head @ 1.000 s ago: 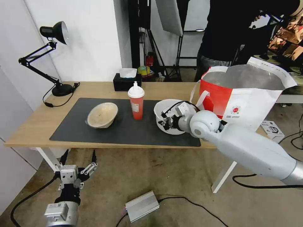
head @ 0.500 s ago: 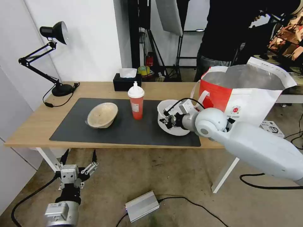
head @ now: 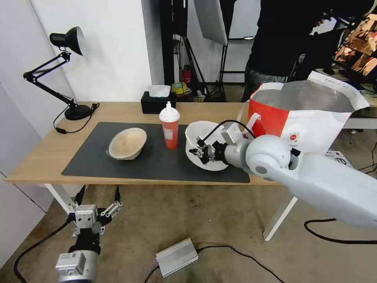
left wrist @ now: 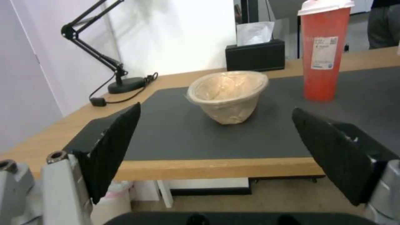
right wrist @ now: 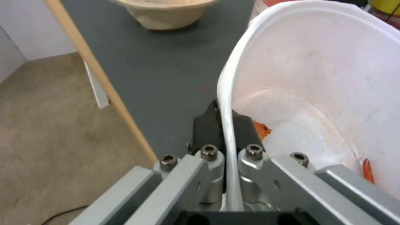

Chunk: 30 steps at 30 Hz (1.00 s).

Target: Pick up the trash from the table and place it into the takeout bag.

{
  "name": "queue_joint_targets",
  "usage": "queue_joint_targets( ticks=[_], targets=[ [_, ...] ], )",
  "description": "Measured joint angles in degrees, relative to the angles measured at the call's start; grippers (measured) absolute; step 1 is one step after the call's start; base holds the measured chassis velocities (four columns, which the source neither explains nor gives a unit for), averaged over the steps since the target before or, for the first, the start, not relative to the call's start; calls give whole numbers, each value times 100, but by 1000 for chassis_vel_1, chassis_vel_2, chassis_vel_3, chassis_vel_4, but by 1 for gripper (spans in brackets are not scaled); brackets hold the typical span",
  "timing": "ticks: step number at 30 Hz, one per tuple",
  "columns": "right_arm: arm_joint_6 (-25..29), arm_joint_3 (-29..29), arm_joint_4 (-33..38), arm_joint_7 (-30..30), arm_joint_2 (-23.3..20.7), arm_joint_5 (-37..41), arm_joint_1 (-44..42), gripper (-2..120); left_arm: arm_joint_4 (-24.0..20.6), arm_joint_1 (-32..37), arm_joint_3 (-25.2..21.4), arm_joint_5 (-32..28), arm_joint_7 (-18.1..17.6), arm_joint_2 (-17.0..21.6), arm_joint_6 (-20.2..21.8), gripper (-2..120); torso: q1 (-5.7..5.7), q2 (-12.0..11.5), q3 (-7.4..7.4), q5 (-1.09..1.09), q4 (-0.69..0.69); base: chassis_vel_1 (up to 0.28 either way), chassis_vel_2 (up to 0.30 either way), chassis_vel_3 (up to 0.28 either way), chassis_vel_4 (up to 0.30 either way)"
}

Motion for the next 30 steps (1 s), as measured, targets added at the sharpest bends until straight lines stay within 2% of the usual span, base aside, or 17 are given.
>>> queue_joint_targets(
  ticks=[18,30],
  targets=[
    [4,-316,758,93,-127,208,616,0,-2,-9,9,8,0,-29,-20,98,0,0,0,0,0,0,0,0,0],
    [6,-559,1097,-29,-592,558,1608,0,24,-14,24,9,0,-28,-79,98,0,0,0,0,0,0,0,0,0]
  ],
)
